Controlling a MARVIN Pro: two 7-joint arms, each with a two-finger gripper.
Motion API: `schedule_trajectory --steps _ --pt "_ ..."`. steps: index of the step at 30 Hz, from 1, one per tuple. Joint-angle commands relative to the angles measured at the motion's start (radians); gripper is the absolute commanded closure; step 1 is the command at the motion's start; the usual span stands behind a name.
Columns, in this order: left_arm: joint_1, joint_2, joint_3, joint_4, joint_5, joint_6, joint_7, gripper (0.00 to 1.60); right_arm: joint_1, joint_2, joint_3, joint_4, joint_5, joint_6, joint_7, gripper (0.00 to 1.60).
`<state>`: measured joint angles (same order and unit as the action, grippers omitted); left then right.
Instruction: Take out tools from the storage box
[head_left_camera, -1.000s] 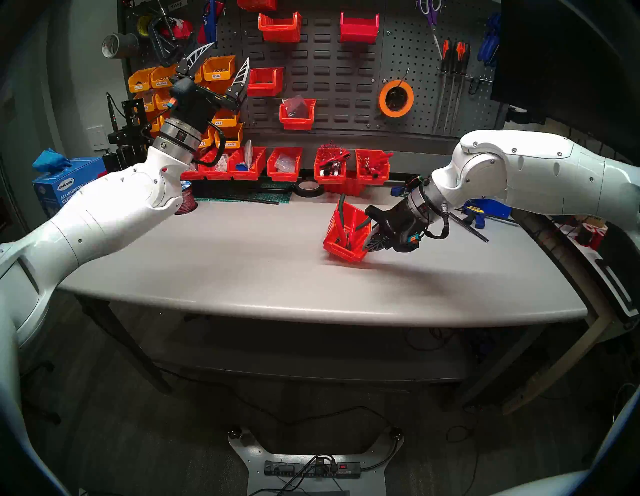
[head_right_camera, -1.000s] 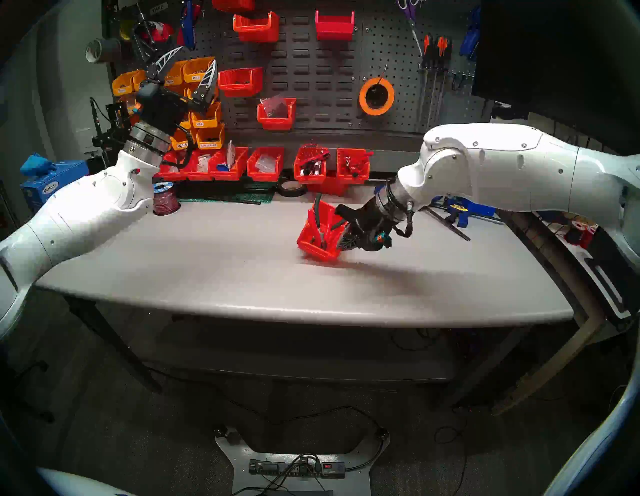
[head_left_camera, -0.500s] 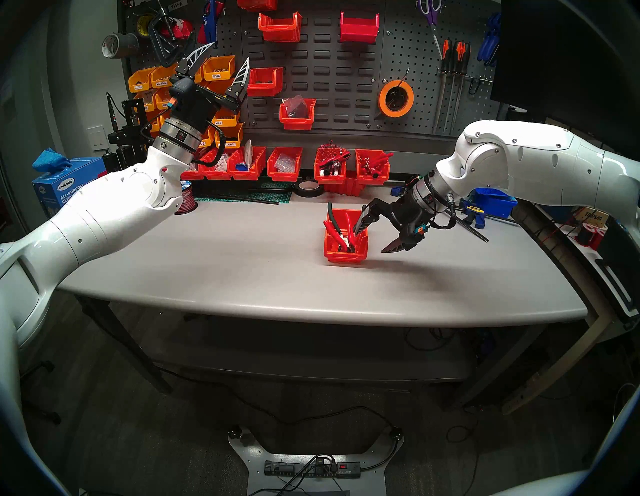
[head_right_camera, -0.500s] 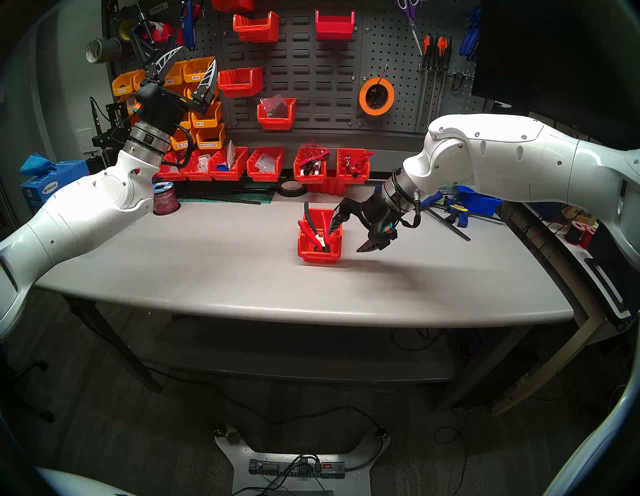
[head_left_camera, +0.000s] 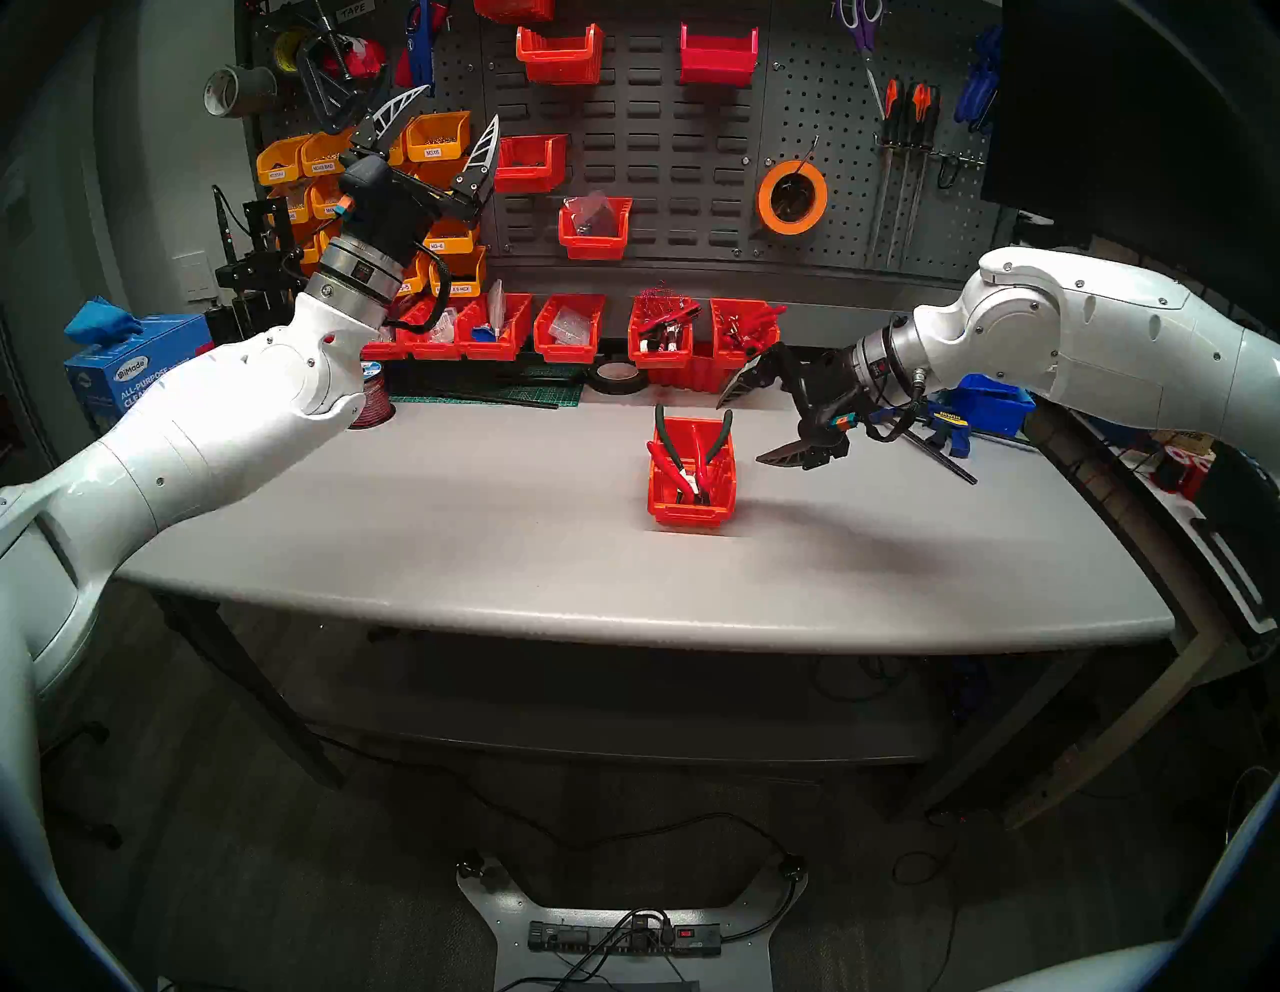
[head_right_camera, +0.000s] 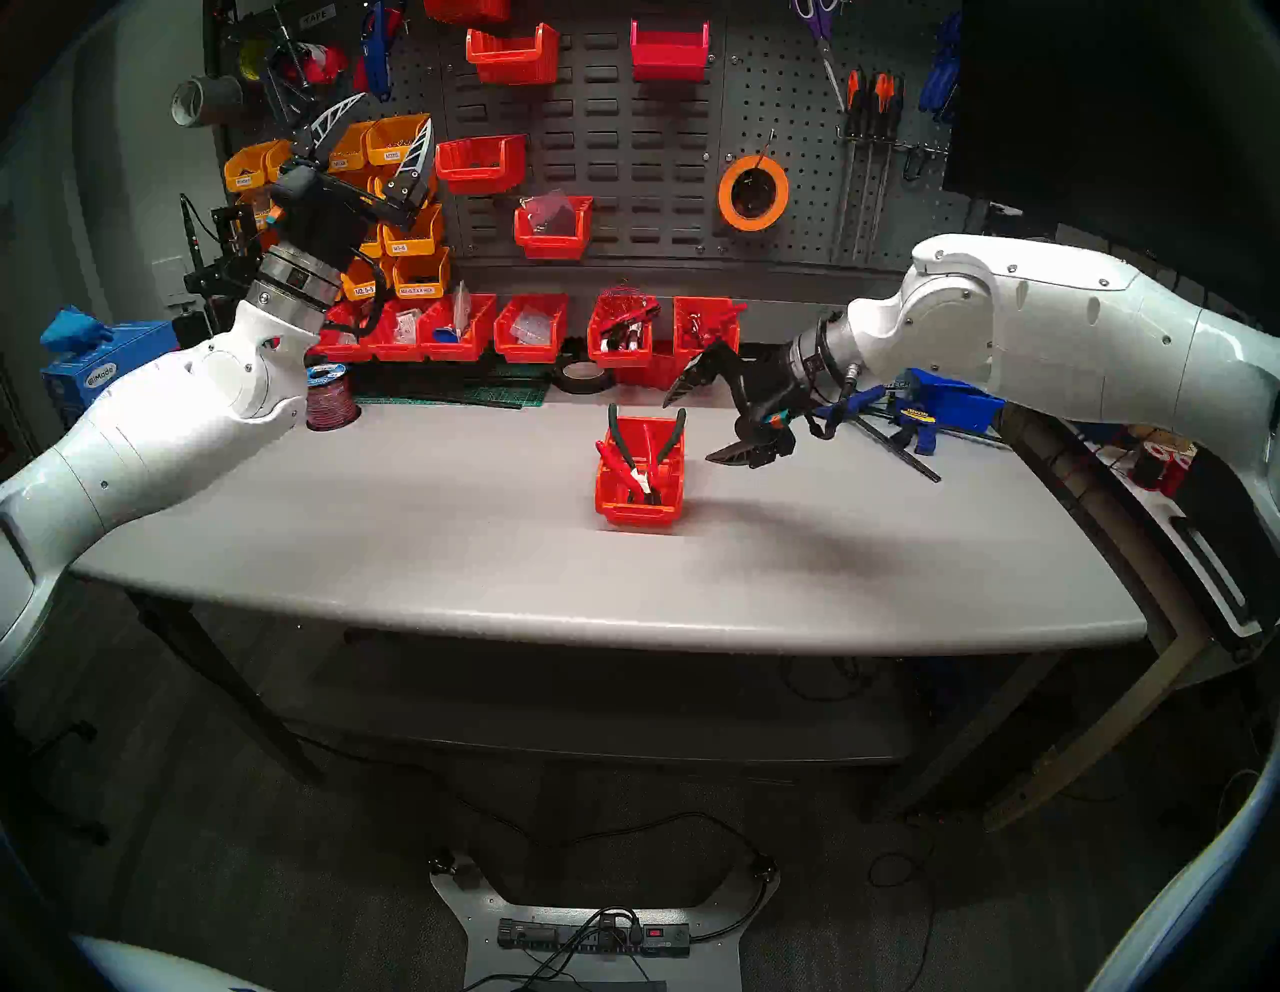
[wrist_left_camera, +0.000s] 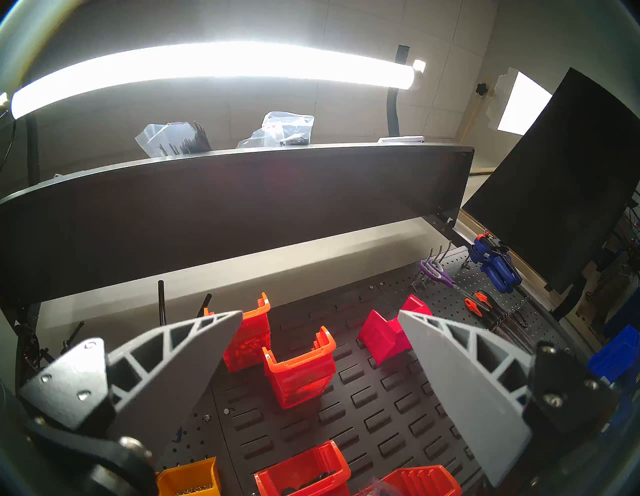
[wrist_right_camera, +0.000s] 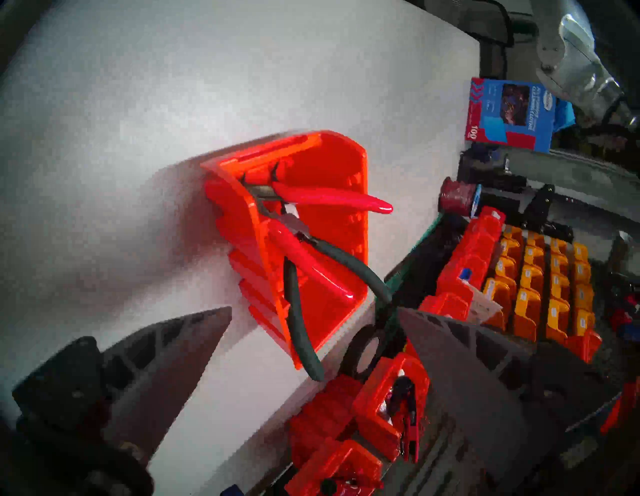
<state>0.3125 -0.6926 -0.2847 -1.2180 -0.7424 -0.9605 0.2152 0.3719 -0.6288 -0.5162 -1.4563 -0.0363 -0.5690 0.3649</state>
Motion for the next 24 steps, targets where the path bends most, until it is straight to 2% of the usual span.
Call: schedule_trajectory --steps 1,5,7,16,24 --pt "-0.021 0.002 -0.014 -0.002 -0.001 0.001 0.002 0.0 0.01 0.111 0.009 -0.044 0.054 0.115 -0.08 0.0" --pt "-0.021 0.002 -0.014 -0.002 -0.001 0.001 0.002 0.0 0.004 0.167 0.01 -0.091 0.086 0.195 -0.132 0.0" --pt "-0.021 0.002 -0.014 -0.002 -0.001 0.001 0.002 0.0 0.002 0.173 0.0 -0.096 0.11 0.214 -0.164 0.0" --pt "-0.021 0.002 -0.014 -0.002 -0.001 0.001 0.002 0.0 -0.037 0.288 -0.001 -0.272 0.17 0.39 -0.306 0.0" --pt "-0.02 0.002 -0.014 -0.002 -0.001 0.001 0.002 0.0 -0.087 0.349 0.036 -0.326 0.341 0.528 -0.423 0.0"
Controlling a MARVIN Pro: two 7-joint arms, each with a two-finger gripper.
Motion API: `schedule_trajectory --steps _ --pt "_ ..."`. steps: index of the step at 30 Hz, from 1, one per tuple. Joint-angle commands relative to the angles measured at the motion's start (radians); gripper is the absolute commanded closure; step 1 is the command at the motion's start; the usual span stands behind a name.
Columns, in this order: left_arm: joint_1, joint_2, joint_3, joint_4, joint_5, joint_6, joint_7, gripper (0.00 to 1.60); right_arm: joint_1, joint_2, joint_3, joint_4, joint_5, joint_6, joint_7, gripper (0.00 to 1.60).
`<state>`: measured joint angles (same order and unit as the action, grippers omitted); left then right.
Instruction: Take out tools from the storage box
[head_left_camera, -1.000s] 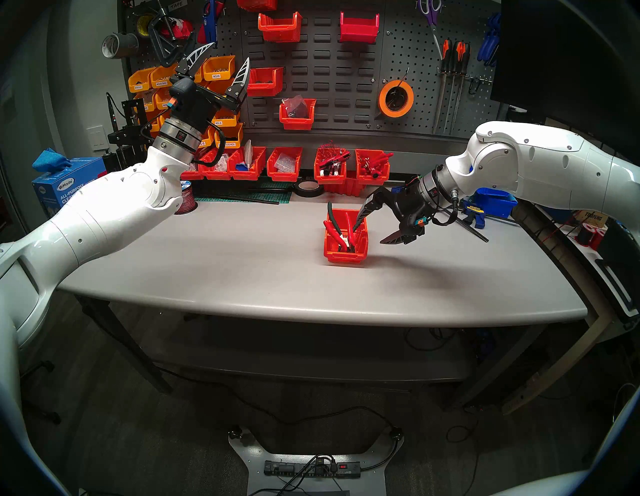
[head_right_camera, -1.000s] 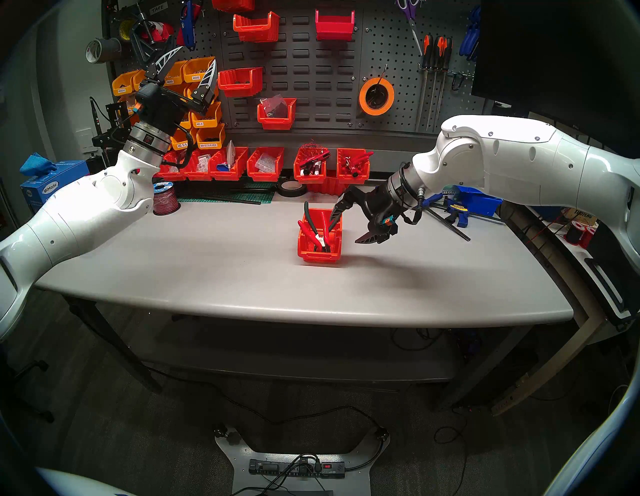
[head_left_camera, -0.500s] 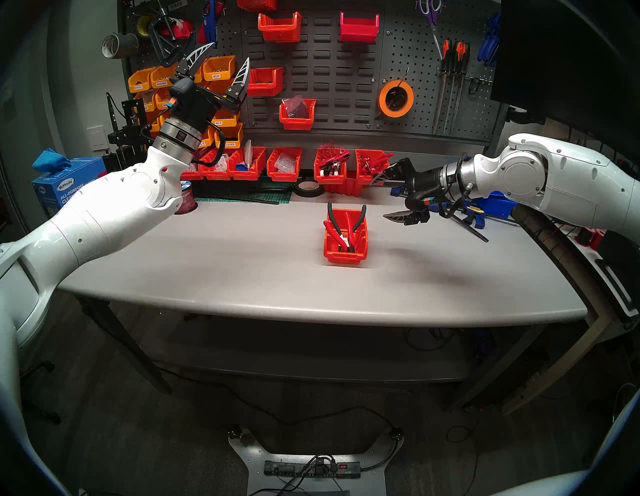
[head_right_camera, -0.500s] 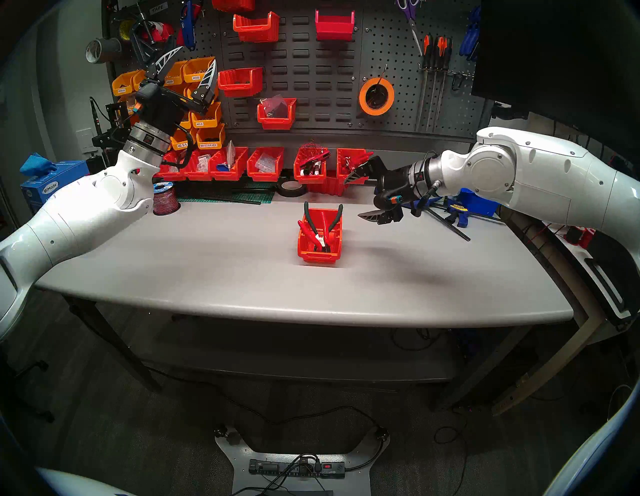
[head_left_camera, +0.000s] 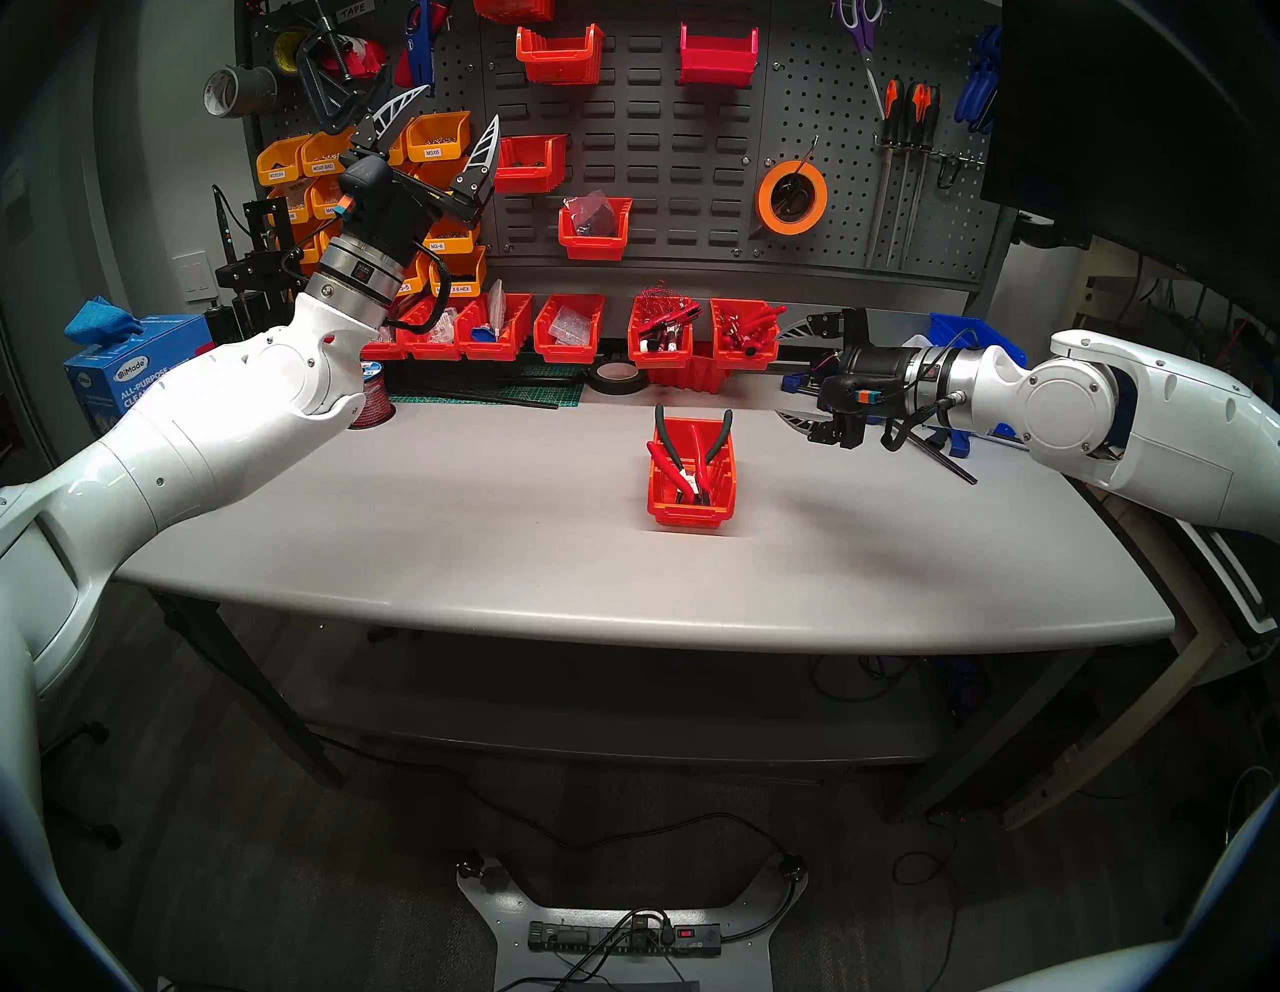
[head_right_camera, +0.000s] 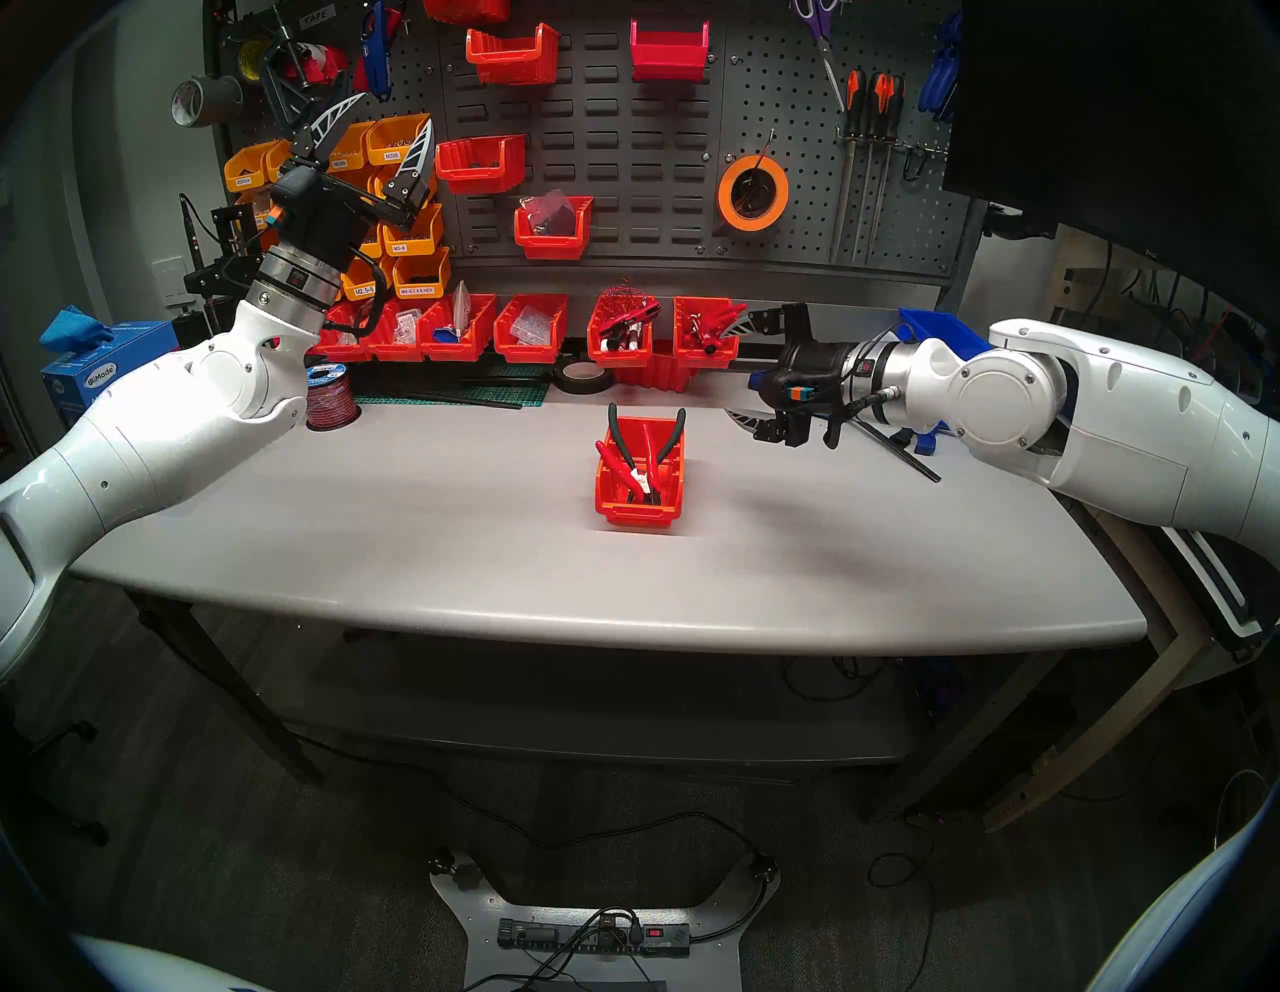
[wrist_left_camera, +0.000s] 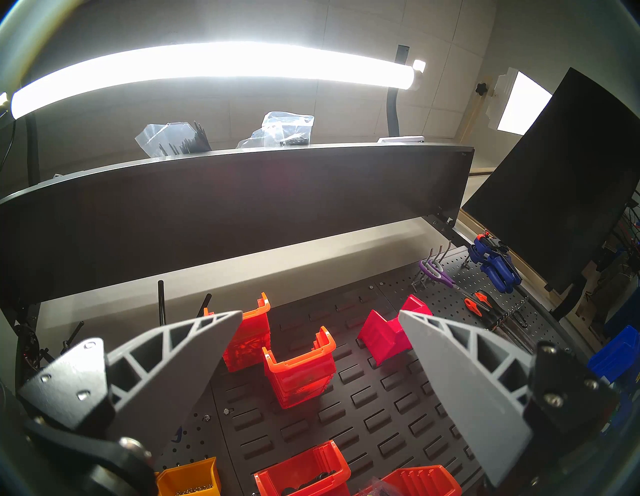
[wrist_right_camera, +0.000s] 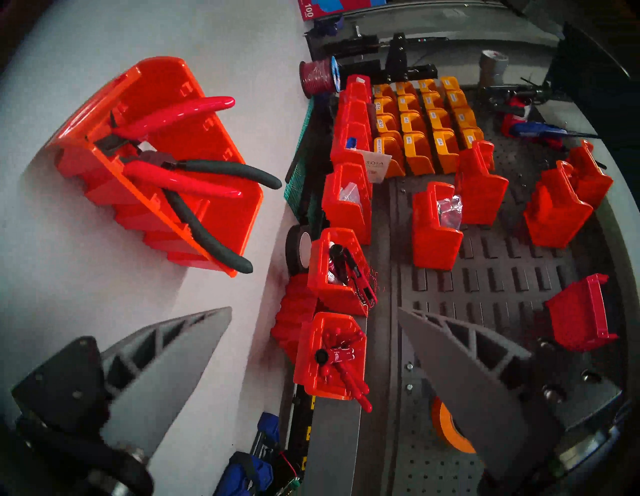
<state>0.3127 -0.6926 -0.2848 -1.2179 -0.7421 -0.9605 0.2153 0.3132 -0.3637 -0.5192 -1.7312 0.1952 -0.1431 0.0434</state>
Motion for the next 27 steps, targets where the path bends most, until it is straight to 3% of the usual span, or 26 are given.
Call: schedule_trajectory --steps 1,6,8,11,12,19,24,25,27 --pt "-0.02 0.002 -0.014 -0.002 -0.001 0.001 0.002 0.0 -0.037 0.092 0.039 -0.067 0.13 0.125 -0.122 0.0" --pt "-0.021 0.002 -0.014 -0.002 -0.001 0.001 0.002 0.0 -0.064 0.108 0.06 -0.125 0.203 0.226 -0.207 0.0" --pt "-0.021 0.002 -0.014 -0.002 -0.001 0.001 0.002 0.0 -0.068 0.11 0.065 -0.131 0.212 0.233 -0.211 0.0" --pt "-0.024 0.011 -0.012 -0.013 -0.004 0.001 -0.025 0.0 -0.091 0.11 0.078 -0.166 0.242 0.312 -0.298 0.0" --pt "-0.025 0.01 -0.018 -0.014 -0.011 0.001 -0.035 0.0 -0.093 0.111 0.086 -0.168 0.245 0.318 -0.281 0.0" --pt "-0.041 0.017 -0.059 -0.041 -0.092 0.001 -0.129 0.0 -0.112 0.097 0.074 -0.185 0.266 0.352 -0.415 0.0" --pt "-0.044 0.009 -0.063 -0.04 -0.145 0.001 -0.174 0.0 -0.117 0.095 0.074 -0.188 0.273 0.36 -0.438 0.0" --pt "-0.04 0.0 -0.047 -0.03 -0.207 0.001 -0.251 0.0 -0.126 0.09 0.074 -0.194 0.283 0.373 -0.481 0.0" --pt "-0.04 0.0 -0.047 -0.03 -0.207 0.001 -0.251 0.0 -0.126 0.09 0.074 -0.194 0.283 0.373 -0.481 0.0"
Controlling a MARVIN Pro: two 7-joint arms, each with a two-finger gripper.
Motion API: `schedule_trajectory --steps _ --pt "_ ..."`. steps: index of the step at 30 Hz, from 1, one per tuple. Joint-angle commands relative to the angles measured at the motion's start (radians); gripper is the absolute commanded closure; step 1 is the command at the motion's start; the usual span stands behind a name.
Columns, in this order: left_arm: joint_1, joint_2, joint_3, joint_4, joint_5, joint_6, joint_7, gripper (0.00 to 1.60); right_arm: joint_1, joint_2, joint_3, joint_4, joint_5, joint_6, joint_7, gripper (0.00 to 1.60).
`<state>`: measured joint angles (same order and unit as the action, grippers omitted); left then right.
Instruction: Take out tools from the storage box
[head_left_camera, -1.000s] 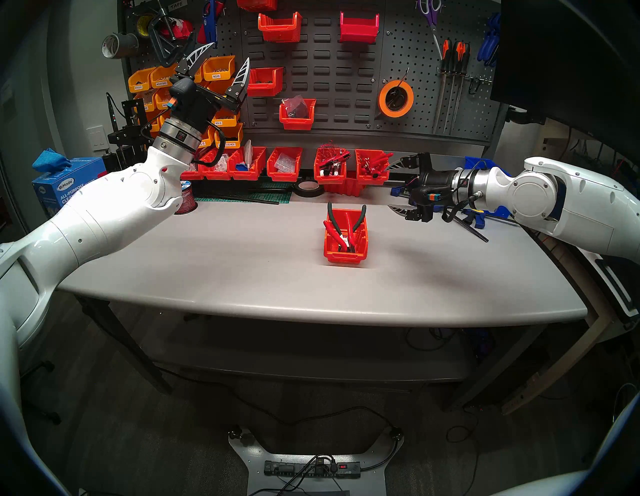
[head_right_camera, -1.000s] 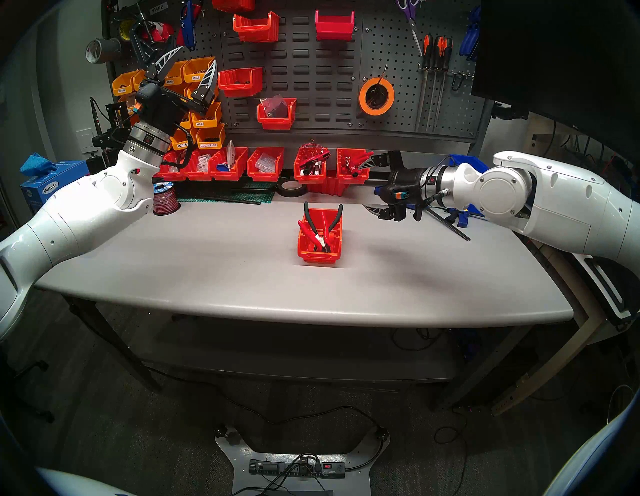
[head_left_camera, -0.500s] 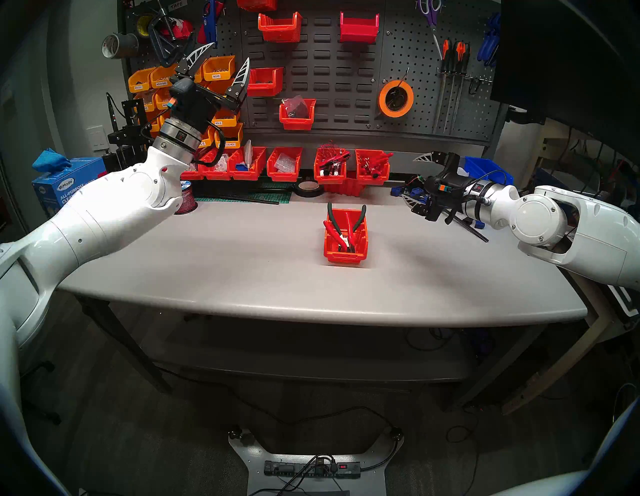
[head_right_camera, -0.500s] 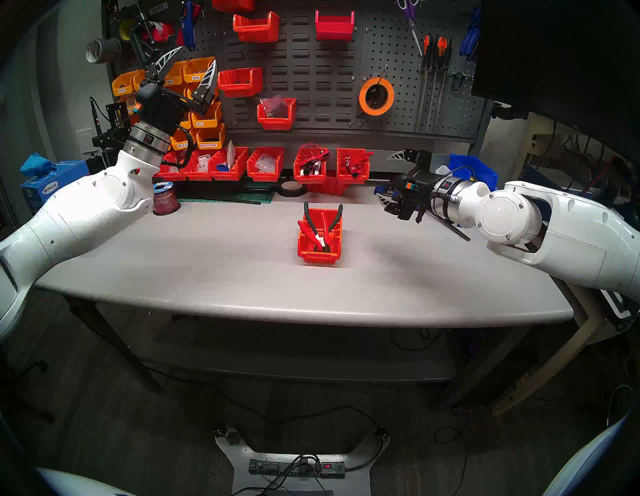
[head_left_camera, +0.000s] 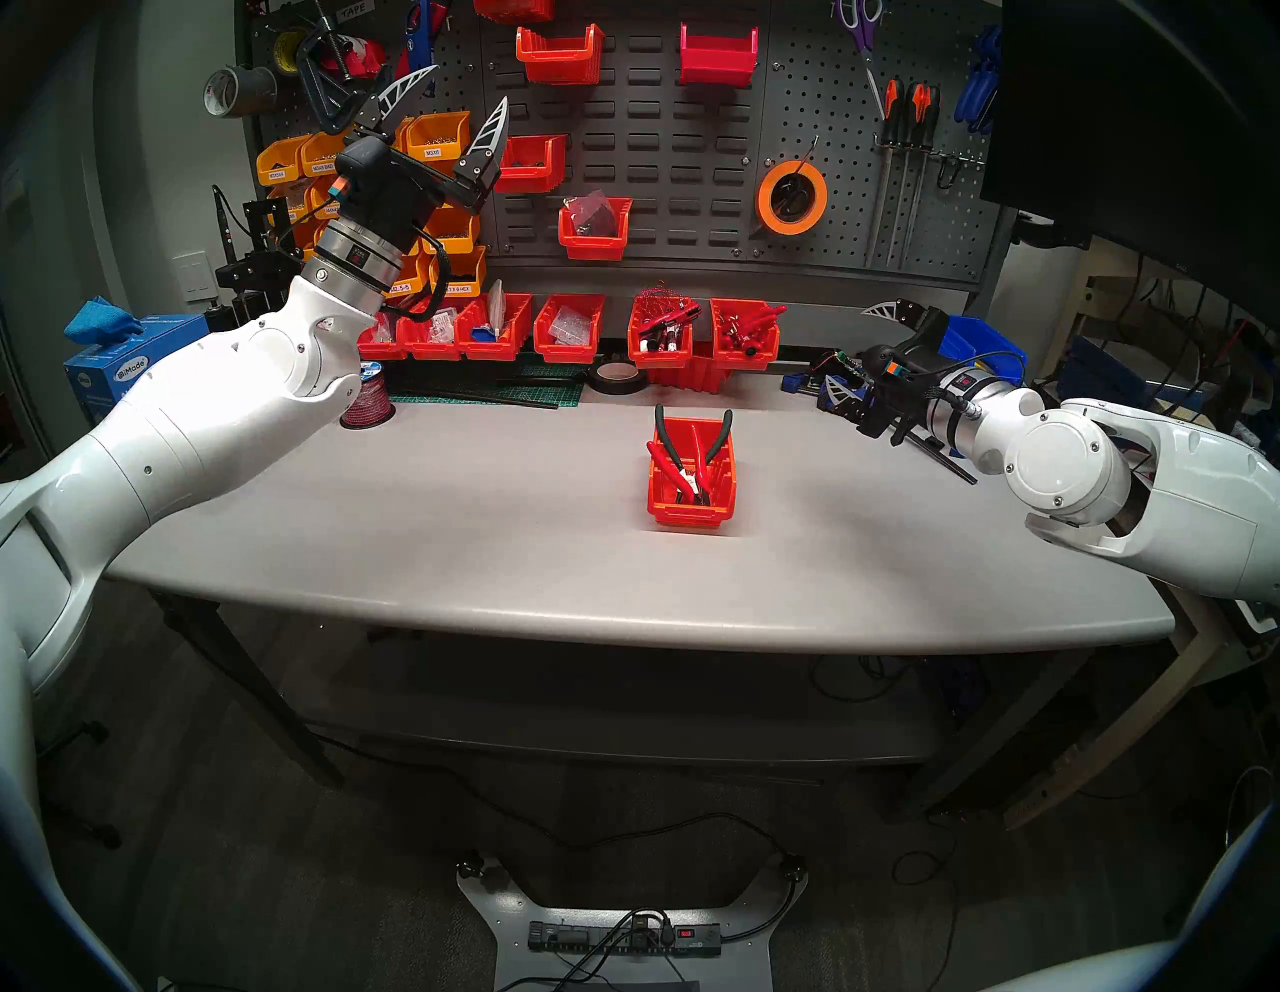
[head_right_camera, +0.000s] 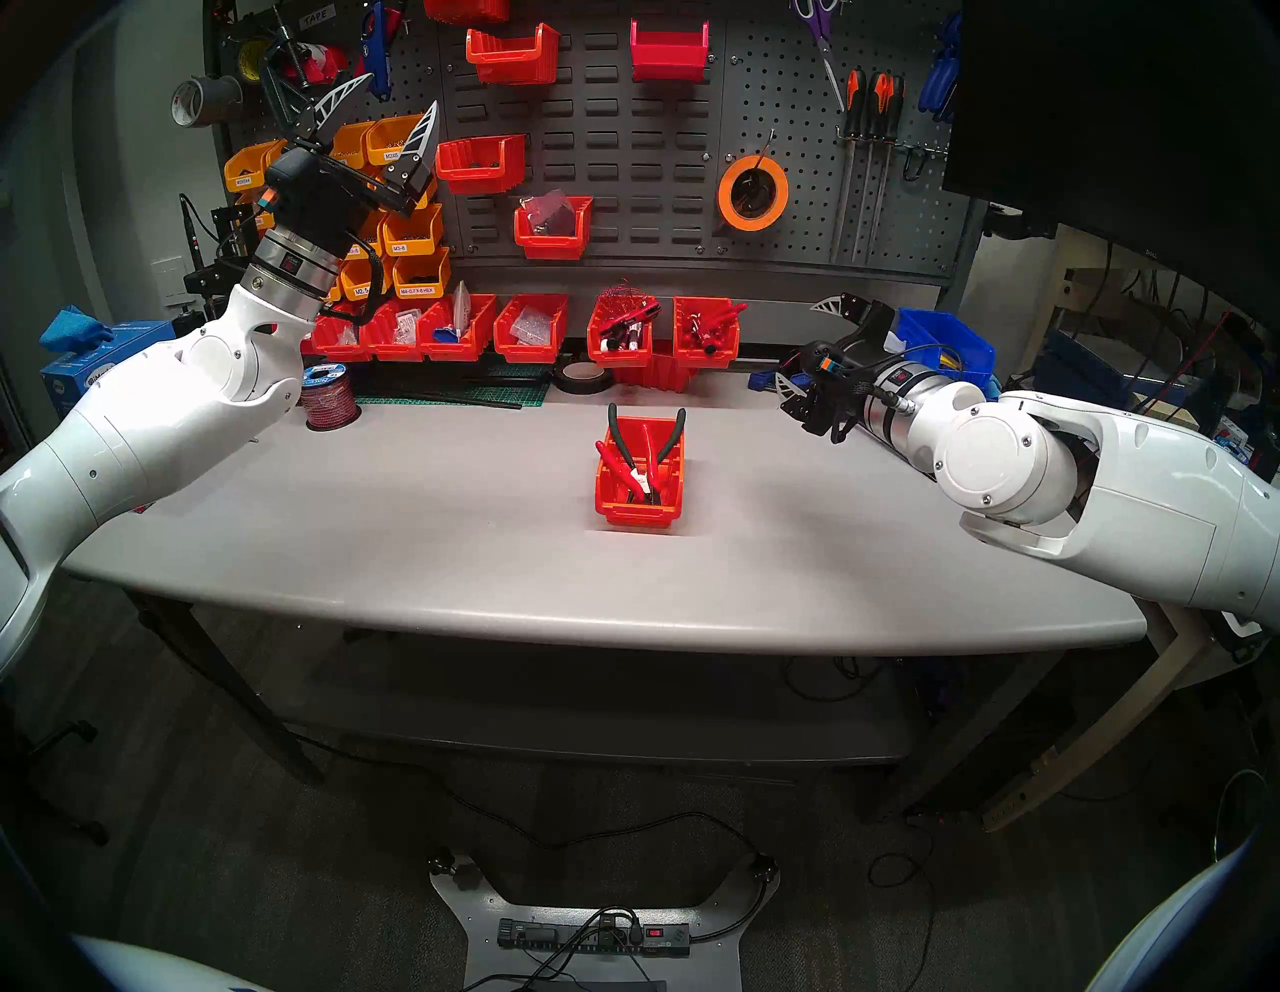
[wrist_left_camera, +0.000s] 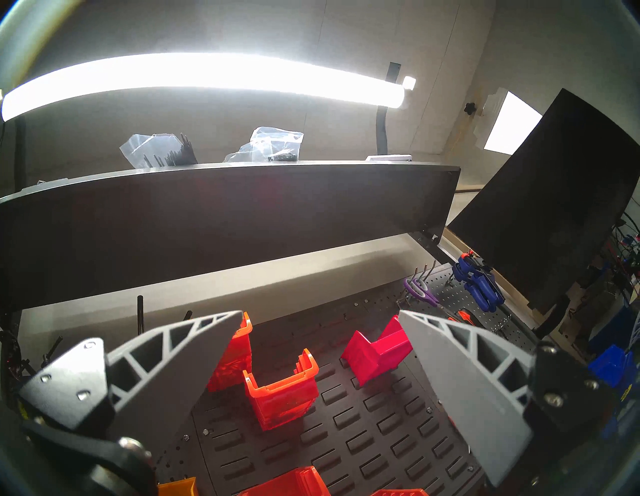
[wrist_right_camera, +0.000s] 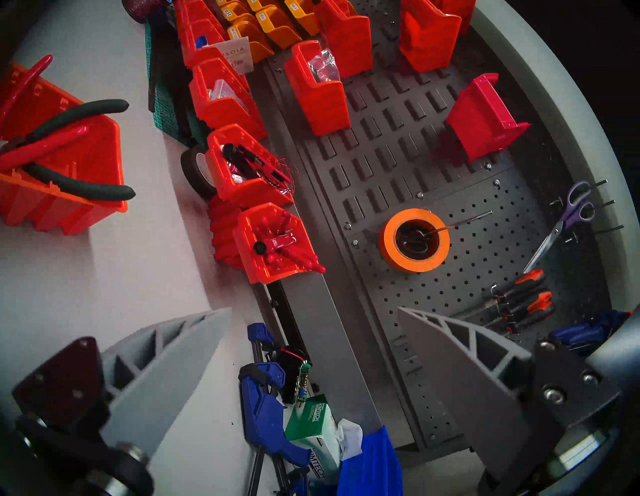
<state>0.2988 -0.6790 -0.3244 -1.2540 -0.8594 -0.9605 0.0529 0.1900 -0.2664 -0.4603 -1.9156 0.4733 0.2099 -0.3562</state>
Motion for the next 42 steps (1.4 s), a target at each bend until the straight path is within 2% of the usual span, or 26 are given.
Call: schedule_trajectory --steps 1,2,4,7,10,12,19,23,29,32,37,39,42 --pt "-0.026 -0.016 -0.003 0.013 -0.102 0.001 -0.121 0.0 -0.005 -0.009 0.015 -0.011 0.008 0.024 -0.093 0.0" --pt "-0.02 -0.02 0.013 0.022 -0.115 0.001 -0.164 0.0 -0.009 -0.012 0.016 -0.013 0.012 0.029 -0.11 0.0" --pt "-0.016 -0.022 0.025 0.021 -0.124 0.001 -0.165 0.0 -0.01 -0.013 0.016 -0.013 0.014 0.031 -0.114 0.0" --pt "-0.004 -0.023 0.047 0.024 -0.15 0.001 -0.24 0.0 -0.013 -0.015 0.016 -0.014 0.02 0.036 -0.128 0.0" --pt "-0.001 -0.023 0.085 0.022 -0.144 0.001 -0.277 0.0 -0.014 -0.017 0.016 -0.015 0.024 0.04 -0.136 0.0" --pt "-0.002 -0.026 0.113 0.035 -0.173 0.005 -0.354 0.0 -0.016 -0.02 0.015 -0.016 0.03 0.045 -0.147 0.0" --pt "-0.012 -0.016 0.152 0.032 -0.243 0.033 -0.488 0.0 -0.016 -0.024 0.012 -0.017 0.037 0.053 -0.162 0.0" --pt "-0.018 -0.012 0.158 0.033 -0.302 0.065 -0.55 0.0 -0.016 -0.026 0.011 -0.018 0.038 0.056 -0.168 0.0" --pt "-0.017 -0.008 0.158 0.065 -0.401 0.13 -0.689 0.0 -0.017 -0.029 0.01 -0.019 0.039 0.063 -0.183 0.0" --pt "-0.01 -0.047 0.138 0.14 -0.475 0.147 -0.719 0.0 -0.02 -0.031 0.01 -0.02 0.04 0.066 -0.199 0.0" --pt "-0.008 -0.075 0.118 0.198 -0.576 0.189 -0.841 0.0 -0.023 -0.035 0.009 -0.02 0.042 0.07 -0.217 0.0" --pt "-0.008 -0.083 0.116 0.211 -0.599 0.201 -0.856 0.0 -0.024 -0.036 0.008 -0.021 0.043 0.071 -0.223 0.0" --pt "-0.006 -0.099 0.104 0.244 -0.645 0.222 -0.921 0.0 -0.026 -0.037 0.008 -0.021 0.045 0.072 -0.231 0.0"
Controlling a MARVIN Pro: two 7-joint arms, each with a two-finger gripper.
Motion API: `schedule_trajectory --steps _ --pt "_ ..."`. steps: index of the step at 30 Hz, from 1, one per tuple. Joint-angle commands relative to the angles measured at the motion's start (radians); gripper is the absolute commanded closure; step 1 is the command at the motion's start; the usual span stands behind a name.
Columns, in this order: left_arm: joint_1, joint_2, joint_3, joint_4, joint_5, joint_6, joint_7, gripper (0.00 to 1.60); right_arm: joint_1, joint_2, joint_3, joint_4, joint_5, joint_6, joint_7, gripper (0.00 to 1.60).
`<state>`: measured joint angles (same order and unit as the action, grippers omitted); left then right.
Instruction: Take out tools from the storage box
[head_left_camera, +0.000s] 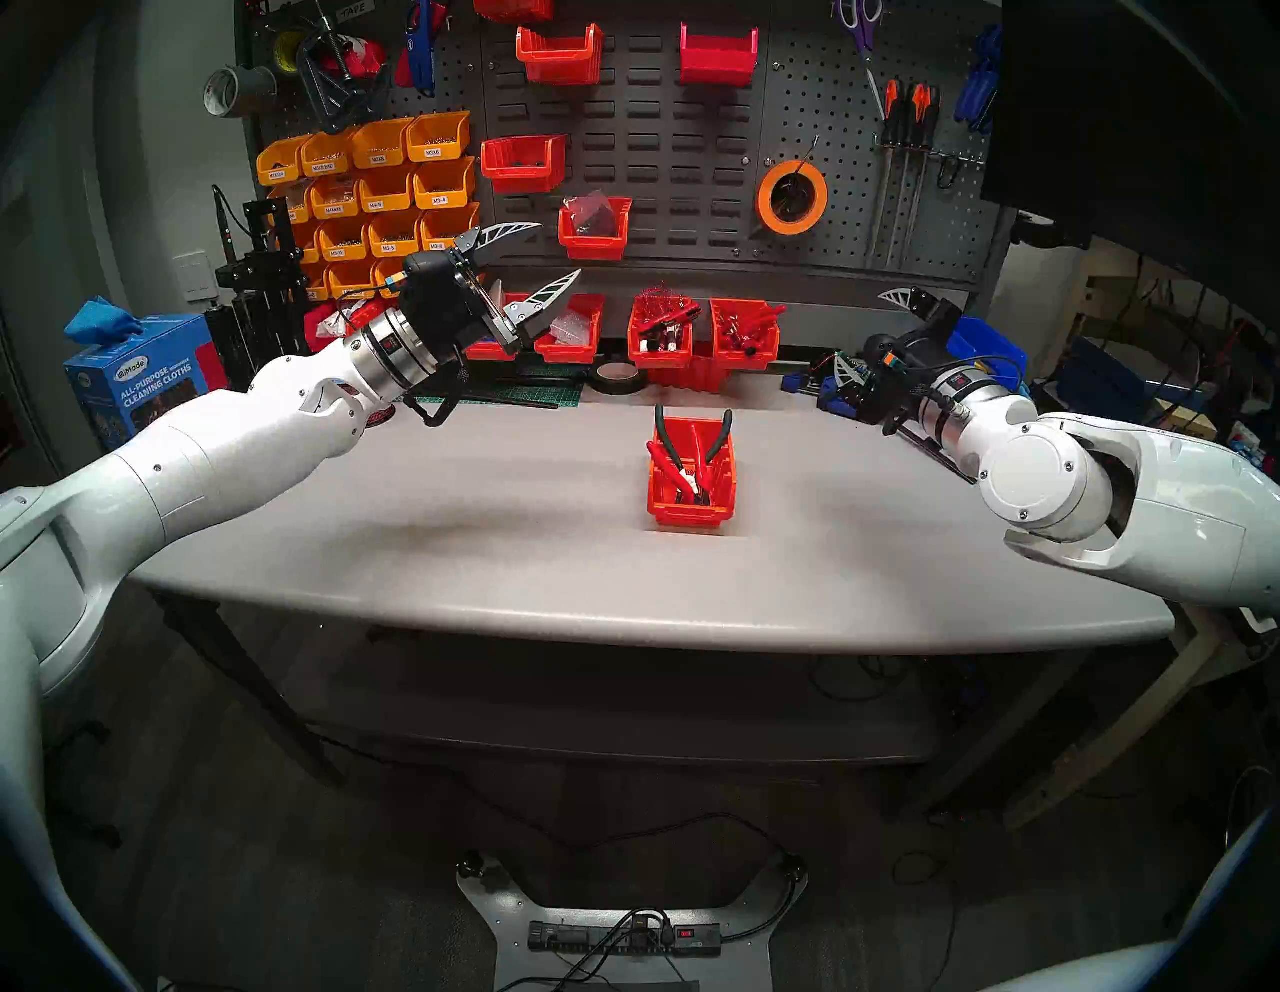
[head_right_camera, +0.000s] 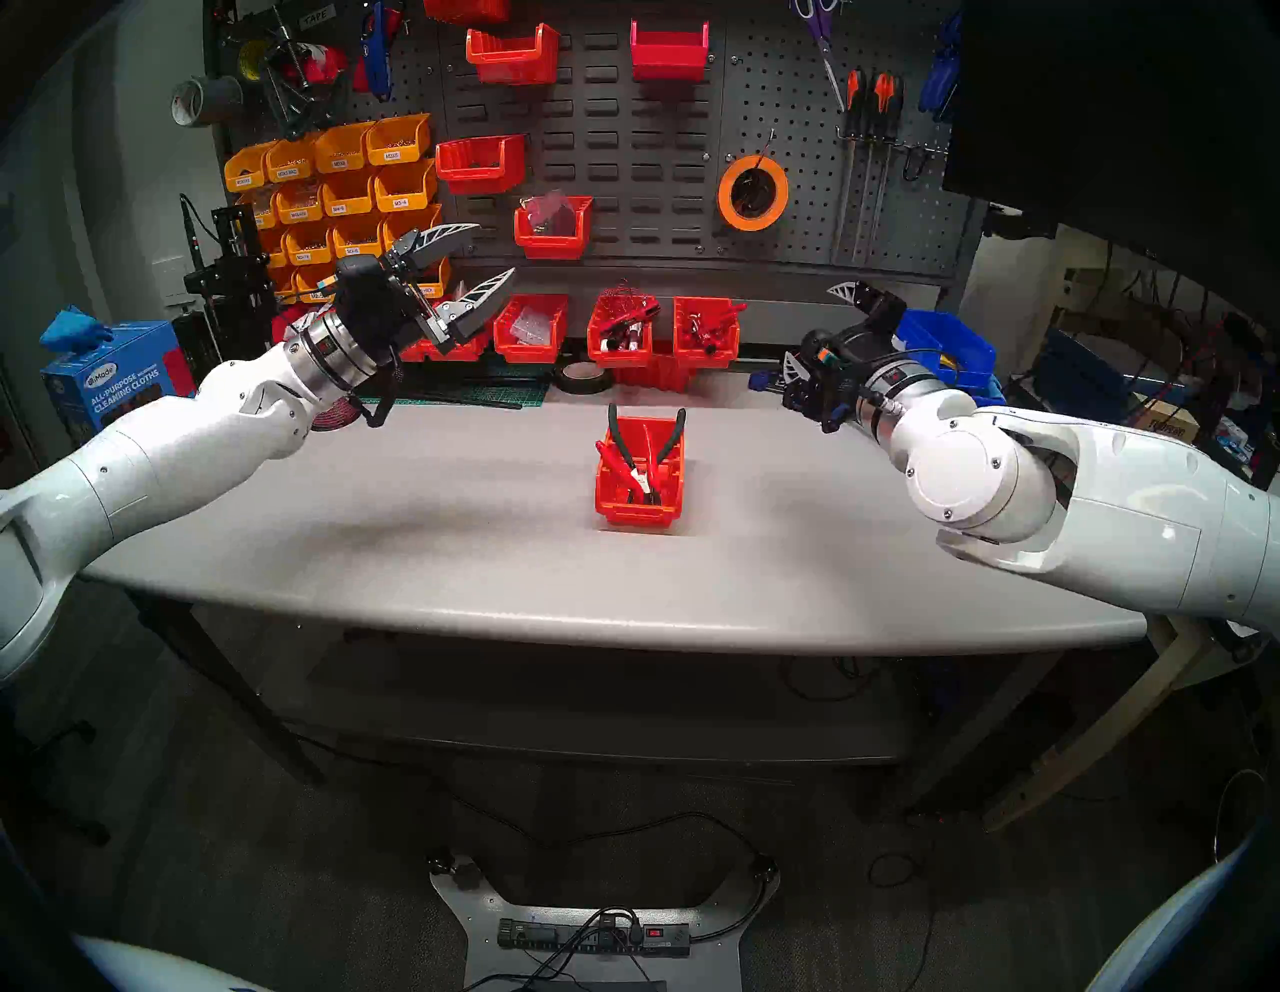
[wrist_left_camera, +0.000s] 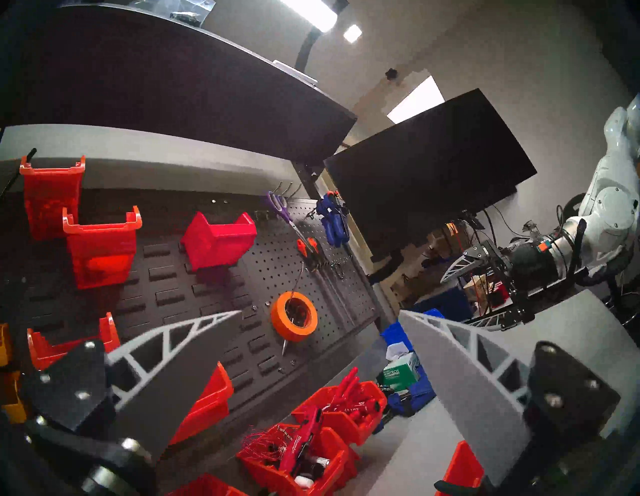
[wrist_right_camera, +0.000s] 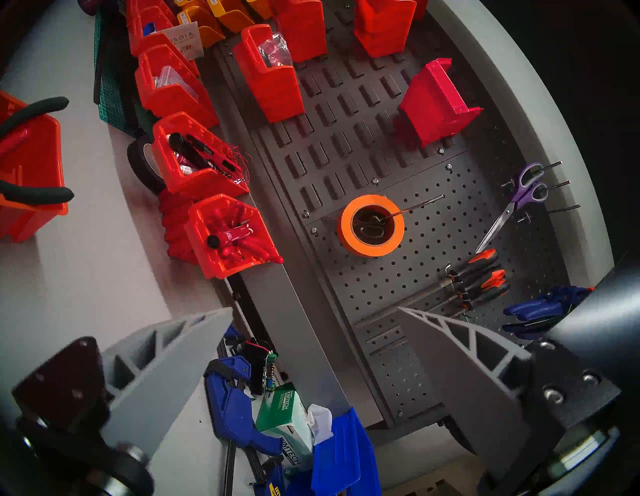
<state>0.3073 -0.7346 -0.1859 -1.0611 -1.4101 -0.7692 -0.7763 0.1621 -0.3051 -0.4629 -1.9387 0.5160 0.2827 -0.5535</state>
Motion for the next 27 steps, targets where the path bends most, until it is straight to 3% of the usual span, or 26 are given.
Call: schedule_trajectory --steps 1,13,21,27 --pt "-0.014 -0.051 -0.041 0.067 -0.115 0.039 -0.125 0.0 0.001 0.001 0.01 0.002 0.003 0.0 -0.037 0.0" --pt "-0.007 -0.122 -0.092 0.205 -0.238 0.1 -0.356 0.0 -0.002 -0.003 0.009 0.002 0.008 0.003 -0.058 0.0" --pt "0.084 -0.094 -0.071 0.122 -0.273 0.149 -0.511 0.0 -0.001 -0.004 0.008 0.002 0.009 0.004 -0.059 0.0" --pt "0.127 -0.109 -0.043 0.069 -0.266 0.185 -0.537 0.0 0.0 -0.004 0.007 0.002 0.009 0.005 -0.059 0.0"
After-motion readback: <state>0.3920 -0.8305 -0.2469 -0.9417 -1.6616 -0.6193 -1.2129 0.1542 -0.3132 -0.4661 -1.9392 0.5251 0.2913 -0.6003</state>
